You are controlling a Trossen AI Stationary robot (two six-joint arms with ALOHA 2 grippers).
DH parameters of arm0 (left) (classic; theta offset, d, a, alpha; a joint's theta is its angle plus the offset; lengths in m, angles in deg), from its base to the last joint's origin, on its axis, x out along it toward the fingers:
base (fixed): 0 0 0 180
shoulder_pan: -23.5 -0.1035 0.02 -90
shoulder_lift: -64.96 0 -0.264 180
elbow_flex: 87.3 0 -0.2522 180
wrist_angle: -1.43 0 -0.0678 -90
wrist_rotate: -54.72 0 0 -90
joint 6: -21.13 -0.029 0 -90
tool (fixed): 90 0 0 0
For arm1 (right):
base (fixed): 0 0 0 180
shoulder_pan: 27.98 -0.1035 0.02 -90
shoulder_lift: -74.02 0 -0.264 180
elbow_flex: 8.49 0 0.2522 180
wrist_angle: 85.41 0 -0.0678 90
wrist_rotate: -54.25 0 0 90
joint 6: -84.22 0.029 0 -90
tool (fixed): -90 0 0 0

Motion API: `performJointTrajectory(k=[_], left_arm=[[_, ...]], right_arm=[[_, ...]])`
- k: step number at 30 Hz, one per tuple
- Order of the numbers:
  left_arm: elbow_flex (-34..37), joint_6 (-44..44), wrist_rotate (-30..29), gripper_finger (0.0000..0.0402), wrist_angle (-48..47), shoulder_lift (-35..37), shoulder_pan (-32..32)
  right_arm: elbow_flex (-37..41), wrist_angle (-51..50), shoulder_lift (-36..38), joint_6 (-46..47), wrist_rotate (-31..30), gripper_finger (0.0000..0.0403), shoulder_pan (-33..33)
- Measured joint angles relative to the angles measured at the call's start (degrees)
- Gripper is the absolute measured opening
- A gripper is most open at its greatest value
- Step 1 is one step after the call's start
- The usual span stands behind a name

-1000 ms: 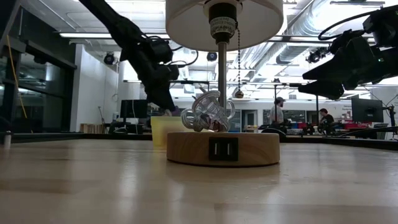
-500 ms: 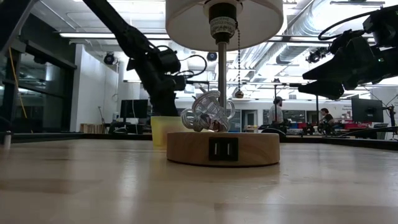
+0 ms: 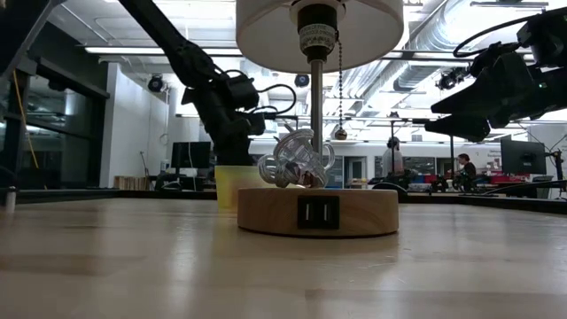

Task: Pick & Place Office items
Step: Put the purple charger adapter into the yellow bin, then put the red charger adapter into the yellow bin

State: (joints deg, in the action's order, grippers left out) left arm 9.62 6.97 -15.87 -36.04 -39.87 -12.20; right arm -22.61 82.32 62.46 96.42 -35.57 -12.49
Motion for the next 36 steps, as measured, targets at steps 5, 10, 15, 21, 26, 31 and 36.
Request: performJointTrajectory(k=[5,10,15,21,26,31,36], left_arm=[[0.0,0.4,0.0,0.0124,0.0,0.0,0.4],[0.0,0.9,0.1,0.0144,0.0,0.0,0.4],[0.0,1.0,0.6,0.0159,0.0,0.0,0.4],[0.0,1.1,0.6,0.0161,0.0,0.0,0.4],[0.0,1.1,0.6,0.0161,0.0,0.0,0.4],[0.0,1.1,0.7,0.0162,0.0,0.0,0.4],[-0.3,1.3,4.7,0.0162,0.1,0.0,-0.5]], right_arm=[[0.0,0.0,0.0,0.0,0.0,0.0325,0.0],[0.0,0.0,0.0,0.0,0.0,0.0325,0.0],[0.0,0.0,0.0,0.0,0.0,0.0325,0.0],[0.0,0.0,0.0,0.0,0.0,0.0325,0.0],[0.0,0.0,0.0,0.0,0.0,0.0325,0.0],[0.0,0.0,0.0,0.0,0.0,0.0325,0.0],[0.0,0.0,0.0,0.0,0.0,0.0325,0.0]])
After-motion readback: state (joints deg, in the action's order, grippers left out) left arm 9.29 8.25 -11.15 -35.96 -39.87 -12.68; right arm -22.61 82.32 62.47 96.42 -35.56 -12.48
